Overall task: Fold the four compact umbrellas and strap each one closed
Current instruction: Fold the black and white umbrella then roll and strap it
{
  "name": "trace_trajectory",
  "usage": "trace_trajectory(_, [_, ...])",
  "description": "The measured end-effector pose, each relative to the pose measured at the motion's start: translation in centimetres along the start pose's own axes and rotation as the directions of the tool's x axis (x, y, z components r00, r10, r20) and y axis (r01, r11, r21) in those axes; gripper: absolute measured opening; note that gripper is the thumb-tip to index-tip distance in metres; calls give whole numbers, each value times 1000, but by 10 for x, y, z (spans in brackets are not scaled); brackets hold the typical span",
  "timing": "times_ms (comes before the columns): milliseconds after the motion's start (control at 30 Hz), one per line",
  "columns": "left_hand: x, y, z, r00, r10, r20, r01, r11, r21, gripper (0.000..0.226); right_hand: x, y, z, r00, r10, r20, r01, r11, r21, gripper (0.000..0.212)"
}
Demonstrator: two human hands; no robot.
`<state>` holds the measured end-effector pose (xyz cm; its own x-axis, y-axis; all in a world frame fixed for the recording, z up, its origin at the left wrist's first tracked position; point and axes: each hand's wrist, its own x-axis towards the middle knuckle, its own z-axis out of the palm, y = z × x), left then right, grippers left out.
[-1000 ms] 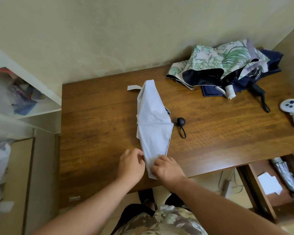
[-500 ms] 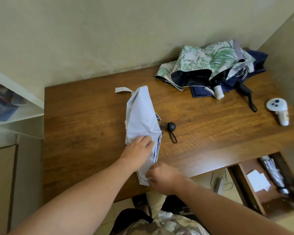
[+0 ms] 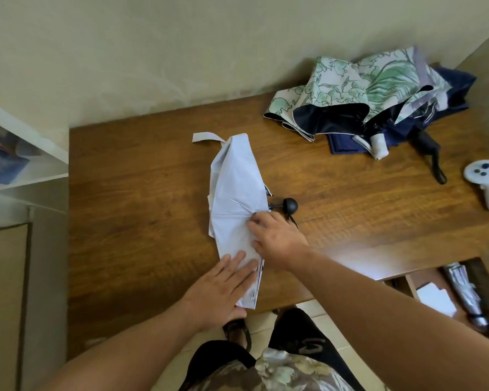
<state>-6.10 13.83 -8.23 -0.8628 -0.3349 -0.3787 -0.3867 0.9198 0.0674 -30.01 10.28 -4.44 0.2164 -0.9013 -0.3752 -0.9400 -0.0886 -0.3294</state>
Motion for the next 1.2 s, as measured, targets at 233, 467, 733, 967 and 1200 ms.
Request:
trace_trajectory(233, [-25,13,3,996,94,8,-94,994,-51,88,3,0,-2,1000,1,23,1,997,-74,65])
trace_trajectory(467, [-17,22,-2,998,62,25,-60,994,-94,87,15,-1,-8,997,-25,68,32,994,-107,89])
trace_trajectory(733, [15,-15,-51,987,-119,-108,48,858,-511,34,-8,9,21,974,-3,225,40,987,-156,117])
trace_trajectory(967, [61,-53,-55,959,-271,-86,249,946,-207,80,-8,11,21,956,1,295,82,960,-269,106])
trace_trajectory(1200, [49,-54,-34,980,-179,83,187,977,-105,97,-42,32,23,948,-112,299,198,941,-274,82])
